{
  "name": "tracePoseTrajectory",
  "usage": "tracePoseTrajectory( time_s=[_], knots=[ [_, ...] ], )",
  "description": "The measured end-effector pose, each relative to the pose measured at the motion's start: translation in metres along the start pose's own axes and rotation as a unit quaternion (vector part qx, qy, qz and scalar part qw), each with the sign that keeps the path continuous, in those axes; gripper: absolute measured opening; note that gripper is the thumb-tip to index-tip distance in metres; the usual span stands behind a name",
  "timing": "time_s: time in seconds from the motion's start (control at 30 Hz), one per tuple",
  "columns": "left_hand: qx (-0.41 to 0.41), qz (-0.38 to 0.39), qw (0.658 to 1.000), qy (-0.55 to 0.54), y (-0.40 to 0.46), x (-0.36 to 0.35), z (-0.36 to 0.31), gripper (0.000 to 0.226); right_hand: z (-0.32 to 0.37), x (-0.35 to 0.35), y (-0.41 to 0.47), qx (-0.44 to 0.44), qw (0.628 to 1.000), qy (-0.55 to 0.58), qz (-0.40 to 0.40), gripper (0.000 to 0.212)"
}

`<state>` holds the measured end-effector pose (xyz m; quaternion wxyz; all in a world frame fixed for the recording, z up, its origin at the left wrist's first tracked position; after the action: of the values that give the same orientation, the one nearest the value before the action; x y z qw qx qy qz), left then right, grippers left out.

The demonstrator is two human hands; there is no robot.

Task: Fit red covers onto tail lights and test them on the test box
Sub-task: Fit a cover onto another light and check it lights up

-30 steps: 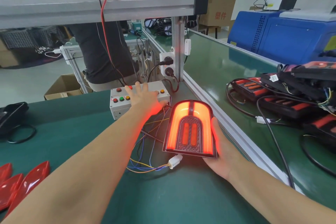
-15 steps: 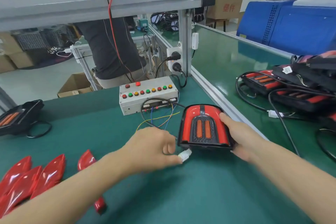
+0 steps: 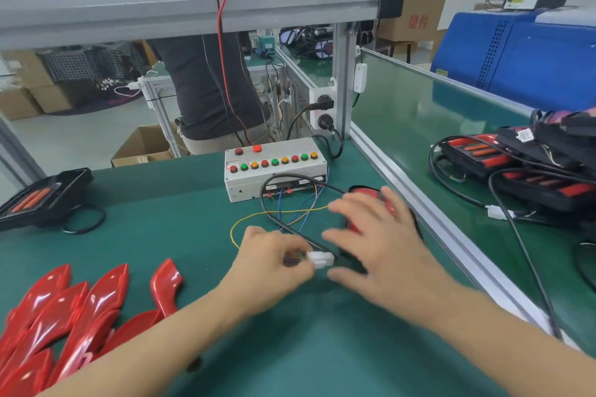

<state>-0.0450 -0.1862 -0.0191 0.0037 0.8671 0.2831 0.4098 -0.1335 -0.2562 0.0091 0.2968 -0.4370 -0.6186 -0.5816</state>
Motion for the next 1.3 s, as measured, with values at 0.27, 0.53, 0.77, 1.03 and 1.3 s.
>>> tracePoseTrajectory(
  time_s=[0.27, 0.53, 0.77, 1.03, 1.3],
  knots=[
    [-0.069, -0.012, 0.998, -0.003, -0.009, 0.020, -0.005, 0.022, 0.031, -0.009, 0.015, 0.023, 0.999, -0.040, -0.027, 0.023],
    [-0.192, -0.048, 0.958, 0.209, -0.017, 0.017, -0.033, 0.013, 0.037, -0.014, 0.013, 0.012, 0.995, -0.096, 0.008, 0.027],
    [-0.166, -0.032, 0.957, 0.237, -0.016, 0.013, -0.027, 0.014, 0.044, -0.017, 0.018, -0.006, 0.991, -0.129, 0.040, 0.015],
    [-0.123, 0.018, 0.960, 0.249, -0.018, 0.023, 0.010, 0.010, 0.022, 0.008, 0.011, -0.055, 0.998, -0.034, -0.025, 0.021],
    [0.063, 0.035, 0.997, -0.035, 0.005, 0.021, 0.046, 0.011, -0.102, -0.024, -0.034, -0.458, 0.800, 0.387, 0.031, 0.037]
  ],
)
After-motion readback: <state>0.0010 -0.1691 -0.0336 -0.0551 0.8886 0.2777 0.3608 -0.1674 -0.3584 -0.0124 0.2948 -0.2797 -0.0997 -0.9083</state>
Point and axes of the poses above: each hand's wrist, its own y-axis towards the middle knuckle, its own x-axis out of the back of the hand, z = x × y, the point moved 10 cm from there along y, towards the middle knuckle, and after that the axes turned 10 degrees about -y, right-handed, at the moved point
